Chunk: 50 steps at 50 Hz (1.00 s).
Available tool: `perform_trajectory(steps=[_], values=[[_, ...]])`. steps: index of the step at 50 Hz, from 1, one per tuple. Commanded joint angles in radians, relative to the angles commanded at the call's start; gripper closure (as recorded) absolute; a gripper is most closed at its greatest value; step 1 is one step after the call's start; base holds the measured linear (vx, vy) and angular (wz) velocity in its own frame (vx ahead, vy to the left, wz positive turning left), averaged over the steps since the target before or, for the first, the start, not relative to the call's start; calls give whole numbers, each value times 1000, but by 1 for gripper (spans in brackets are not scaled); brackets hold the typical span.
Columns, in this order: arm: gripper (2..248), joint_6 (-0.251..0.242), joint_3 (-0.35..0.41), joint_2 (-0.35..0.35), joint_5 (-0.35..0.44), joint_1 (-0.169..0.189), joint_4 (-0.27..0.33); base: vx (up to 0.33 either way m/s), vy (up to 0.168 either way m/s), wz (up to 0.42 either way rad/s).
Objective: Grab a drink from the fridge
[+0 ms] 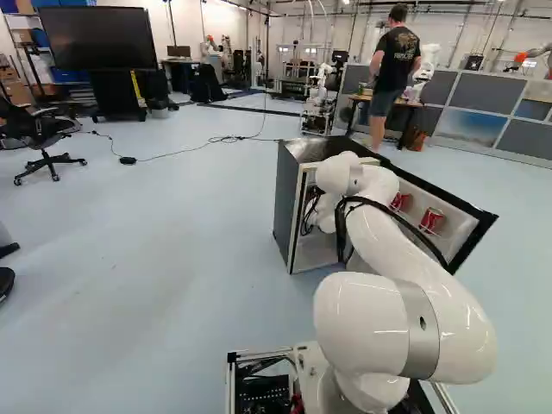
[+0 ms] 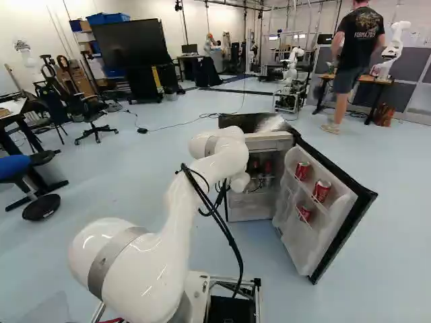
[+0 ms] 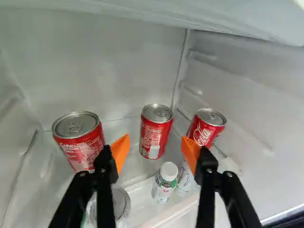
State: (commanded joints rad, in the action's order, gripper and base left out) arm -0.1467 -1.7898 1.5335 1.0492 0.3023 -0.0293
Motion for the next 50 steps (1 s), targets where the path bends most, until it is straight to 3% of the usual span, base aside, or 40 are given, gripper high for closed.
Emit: perform_trajectory(steps=[2,3,8,9,13,14,18,19,50], values=[[81,0,0,0,0,0,0,0,0,0],[120,0,0,0,0,0,0,0,0,0],[120,0,0,0,0,0,0,0,0,0],[158,0,0,0,0,0,0,0,0,0],[158,0,0,0,0,0,0,0,0,0],[195,0,0,0,0,0,0,0,0,0],[195,0,0,0,0,0,0,0,0,0],[230,0,0,0,0,0,0,0,0,0],[232,0,0,0,0,0,0,0,0,0]])
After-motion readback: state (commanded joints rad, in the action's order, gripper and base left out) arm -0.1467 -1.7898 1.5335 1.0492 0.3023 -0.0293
